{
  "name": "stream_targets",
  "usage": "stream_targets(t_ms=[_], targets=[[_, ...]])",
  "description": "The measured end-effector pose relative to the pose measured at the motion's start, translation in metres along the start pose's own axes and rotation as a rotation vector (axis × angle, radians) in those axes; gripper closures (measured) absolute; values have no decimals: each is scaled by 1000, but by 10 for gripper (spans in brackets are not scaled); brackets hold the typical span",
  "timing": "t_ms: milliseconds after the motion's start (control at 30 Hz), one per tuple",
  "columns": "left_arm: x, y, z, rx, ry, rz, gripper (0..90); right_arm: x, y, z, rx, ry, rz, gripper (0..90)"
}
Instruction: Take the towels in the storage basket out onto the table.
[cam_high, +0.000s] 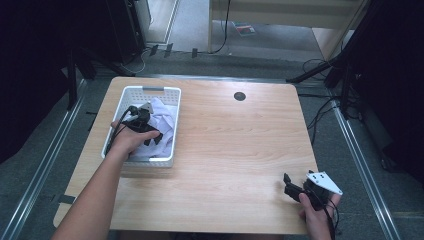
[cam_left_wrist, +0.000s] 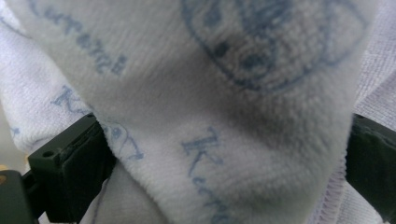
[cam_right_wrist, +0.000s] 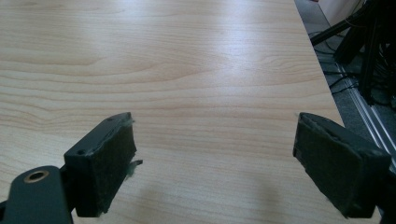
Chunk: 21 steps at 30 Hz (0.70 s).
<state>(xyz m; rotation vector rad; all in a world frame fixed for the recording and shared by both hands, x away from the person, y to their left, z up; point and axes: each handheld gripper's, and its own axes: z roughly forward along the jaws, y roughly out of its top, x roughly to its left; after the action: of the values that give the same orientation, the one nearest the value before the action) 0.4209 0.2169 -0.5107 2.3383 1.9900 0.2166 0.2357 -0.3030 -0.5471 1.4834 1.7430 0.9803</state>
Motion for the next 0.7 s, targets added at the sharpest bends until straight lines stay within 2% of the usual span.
stream_targets(t_ms=[100, 233, 267, 367, 400, 467, 533, 633, 700], targets=[[0, 2, 2, 11, -3, -9, 8, 0, 0, 0, 0, -2, 0, 133], [1, 2, 1, -1, -10, 7, 54, 0, 0, 0, 1, -3, 1, 133], [3, 1, -1, -5, -4, 8, 90, 0, 0, 0, 1, -2, 0, 133], [9, -1, -7, -48, 5, -19, 300, 0, 0, 0, 1, -1, -2, 133], [11, -2, -8, -51, 10, -15, 380, 0, 0, 0, 1, -1, -4, 133], [14, -3, -9, -60, 8, -10, 463, 0, 0, 0, 2, -2, -4, 132], [17, -3, -10, -70, -8, -18, 510, 0, 0, 0, 2, -3, -4, 133], [25, -4, -13, -85, -60, -32, 550, 0, 0, 0, 3, -3, 0, 132], [31, -5, -15, -108, -95, -63, 564, 0, 0, 0, 2, -6, 0, 132]])
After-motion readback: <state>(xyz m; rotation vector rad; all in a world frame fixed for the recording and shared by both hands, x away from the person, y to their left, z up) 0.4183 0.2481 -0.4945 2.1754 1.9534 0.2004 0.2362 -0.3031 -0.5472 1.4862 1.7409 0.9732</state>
